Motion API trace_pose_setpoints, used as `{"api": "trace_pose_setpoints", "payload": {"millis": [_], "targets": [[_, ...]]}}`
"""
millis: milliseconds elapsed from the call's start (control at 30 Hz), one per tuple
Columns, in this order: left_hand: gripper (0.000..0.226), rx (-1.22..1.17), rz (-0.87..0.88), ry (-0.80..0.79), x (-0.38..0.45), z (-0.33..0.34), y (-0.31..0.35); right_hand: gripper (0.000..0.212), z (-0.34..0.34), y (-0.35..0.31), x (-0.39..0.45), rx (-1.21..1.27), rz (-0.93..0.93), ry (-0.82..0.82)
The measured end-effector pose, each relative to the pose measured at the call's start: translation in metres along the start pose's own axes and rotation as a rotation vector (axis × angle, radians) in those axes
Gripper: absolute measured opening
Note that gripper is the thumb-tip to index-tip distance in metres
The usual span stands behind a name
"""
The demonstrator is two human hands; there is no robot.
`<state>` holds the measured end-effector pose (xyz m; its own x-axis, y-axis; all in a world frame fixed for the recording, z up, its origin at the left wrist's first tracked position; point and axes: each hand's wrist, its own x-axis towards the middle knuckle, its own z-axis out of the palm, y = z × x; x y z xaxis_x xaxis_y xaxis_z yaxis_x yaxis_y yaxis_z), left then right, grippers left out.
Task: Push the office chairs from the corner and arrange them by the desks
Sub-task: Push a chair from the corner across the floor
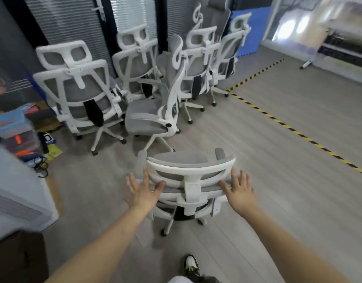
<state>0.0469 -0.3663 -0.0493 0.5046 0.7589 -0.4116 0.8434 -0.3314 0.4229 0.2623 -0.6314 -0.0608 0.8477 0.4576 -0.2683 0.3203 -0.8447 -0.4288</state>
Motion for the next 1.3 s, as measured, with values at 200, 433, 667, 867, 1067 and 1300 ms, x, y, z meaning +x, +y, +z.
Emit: {"api": "trace_pose_setpoints", "payload": {"millis": [200, 433, 667, 867, 1067, 1300], "targets": [[0.111, 0.092, 0.155, -0.147, 0.003, 0.024, 0.056, 0.08, -0.028, 0.052, -0.039, 0.002, 0.189, 0.019], [0.101, 0.244, 0.243, -0.255, -0.012, 0.062, 0.142, 0.106, -0.071, 0.115, -0.052, 0.097, 0.353, 0.05], [0.099, 0.302, 0.341, -0.277, -0.02, 0.12, 0.224, 0.113, -0.096, 0.193, -0.053, 0.167, 0.459, 0.138], [0.098, 0.322, 0.397, -0.295, -0.024, 0.166, 0.315, 0.11, -0.13, 0.264, -0.04, 0.228, 0.528, 0.207], [0.098, 0.35, 0.442, -0.357, -0.045, 0.212, 0.415, 0.107, -0.181, 0.342, -0.029, 0.27, 0.585, 0.209], [0.102, 0.417, 0.483, -0.395, -0.068, 0.277, 0.53, 0.114, -0.243, 0.438, -0.011, 0.132, 0.681, 0.152]]}}
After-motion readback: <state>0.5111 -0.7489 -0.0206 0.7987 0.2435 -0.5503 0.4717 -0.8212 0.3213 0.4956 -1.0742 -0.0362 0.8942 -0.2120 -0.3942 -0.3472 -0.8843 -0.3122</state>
